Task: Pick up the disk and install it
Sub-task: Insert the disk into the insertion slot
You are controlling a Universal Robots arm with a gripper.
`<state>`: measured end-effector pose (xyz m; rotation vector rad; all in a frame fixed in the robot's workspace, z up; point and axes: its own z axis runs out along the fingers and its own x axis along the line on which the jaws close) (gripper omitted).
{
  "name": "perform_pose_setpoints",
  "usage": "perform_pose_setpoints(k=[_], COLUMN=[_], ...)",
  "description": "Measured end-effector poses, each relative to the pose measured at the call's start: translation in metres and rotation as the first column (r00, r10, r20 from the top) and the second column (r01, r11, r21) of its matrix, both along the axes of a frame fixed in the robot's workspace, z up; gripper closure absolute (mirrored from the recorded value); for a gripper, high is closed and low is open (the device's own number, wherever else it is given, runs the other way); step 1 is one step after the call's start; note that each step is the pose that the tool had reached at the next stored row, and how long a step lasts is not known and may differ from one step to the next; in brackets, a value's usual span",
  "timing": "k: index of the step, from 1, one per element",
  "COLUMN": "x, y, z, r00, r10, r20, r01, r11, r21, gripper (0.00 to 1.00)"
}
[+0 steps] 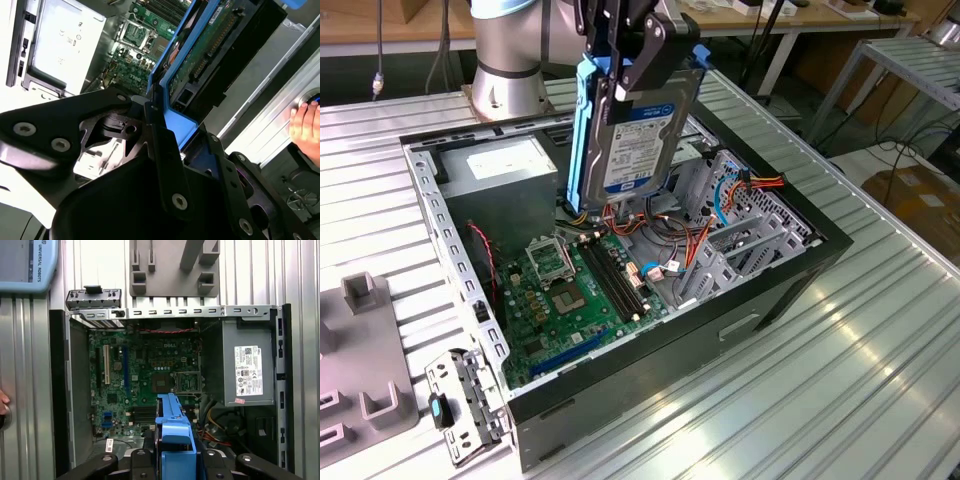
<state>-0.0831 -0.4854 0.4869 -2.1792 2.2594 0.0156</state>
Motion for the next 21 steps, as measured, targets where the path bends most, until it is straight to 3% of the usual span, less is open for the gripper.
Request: perform_pose_setpoints(k=[7, 21], x=[0.0, 0.0], y=[-0.0067, -0.0159], z=[0.0, -0.0001], r00=[1.0, 1.0], r10=[0.0, 0.0], r20=[0.0, 0.0], r01=[0.0, 0.0], r11=[1.0, 1.0], r21=[0.0, 0.0], gripper=[0.63, 0.63])
